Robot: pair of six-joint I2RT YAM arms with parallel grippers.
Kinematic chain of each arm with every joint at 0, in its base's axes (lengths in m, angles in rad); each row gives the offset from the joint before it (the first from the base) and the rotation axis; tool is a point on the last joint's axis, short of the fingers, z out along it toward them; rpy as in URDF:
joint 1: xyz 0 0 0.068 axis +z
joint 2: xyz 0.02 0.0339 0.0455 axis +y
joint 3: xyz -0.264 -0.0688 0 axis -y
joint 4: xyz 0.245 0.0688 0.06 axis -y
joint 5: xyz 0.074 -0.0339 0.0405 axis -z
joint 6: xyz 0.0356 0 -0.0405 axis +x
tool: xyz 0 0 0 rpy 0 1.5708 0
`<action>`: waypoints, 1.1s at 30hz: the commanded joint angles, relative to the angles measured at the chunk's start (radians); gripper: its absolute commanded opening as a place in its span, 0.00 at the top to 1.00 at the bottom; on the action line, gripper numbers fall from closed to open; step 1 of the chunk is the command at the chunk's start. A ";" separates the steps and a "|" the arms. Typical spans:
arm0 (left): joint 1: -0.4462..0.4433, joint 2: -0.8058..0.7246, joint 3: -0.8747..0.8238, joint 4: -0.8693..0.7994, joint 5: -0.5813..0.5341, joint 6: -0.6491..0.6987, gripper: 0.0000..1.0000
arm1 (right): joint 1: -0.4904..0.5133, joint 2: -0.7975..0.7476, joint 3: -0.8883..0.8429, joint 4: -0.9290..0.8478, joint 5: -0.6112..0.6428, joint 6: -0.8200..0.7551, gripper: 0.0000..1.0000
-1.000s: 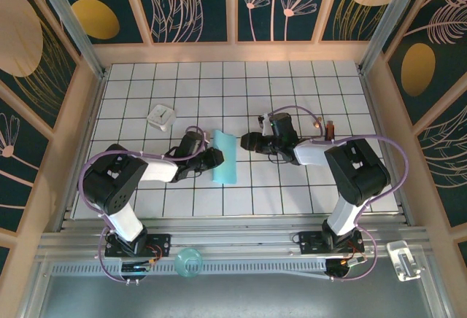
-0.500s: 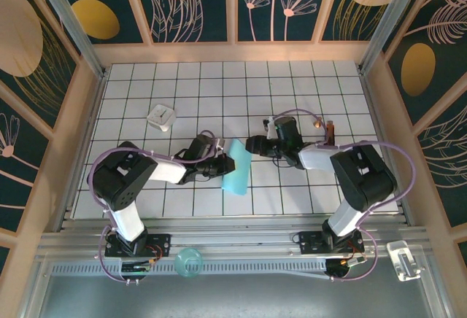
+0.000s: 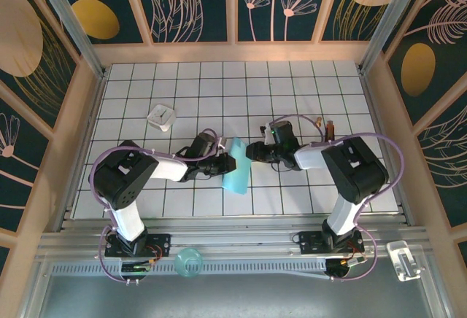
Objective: Fold a paper plane with a square sheet of paper (pick it up from the middle)
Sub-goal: Hold the square sheet of paper at the center of the table.
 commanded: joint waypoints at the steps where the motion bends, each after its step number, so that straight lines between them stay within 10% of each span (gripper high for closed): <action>1: 0.001 0.008 0.020 -0.085 -0.035 0.042 0.78 | 0.004 0.045 0.039 0.009 0.010 0.001 0.68; 8: 0.001 -0.054 0.082 -0.276 -0.161 0.154 0.45 | 0.005 0.063 0.040 -0.016 0.032 0.003 0.71; 15: 0.001 -0.040 0.156 -0.362 -0.196 0.212 0.35 | 0.006 0.076 0.048 -0.019 0.026 -0.001 0.72; 33: 0.002 0.028 0.193 -0.243 -0.270 0.137 0.70 | -0.025 0.007 0.061 -0.028 -0.002 -0.013 0.66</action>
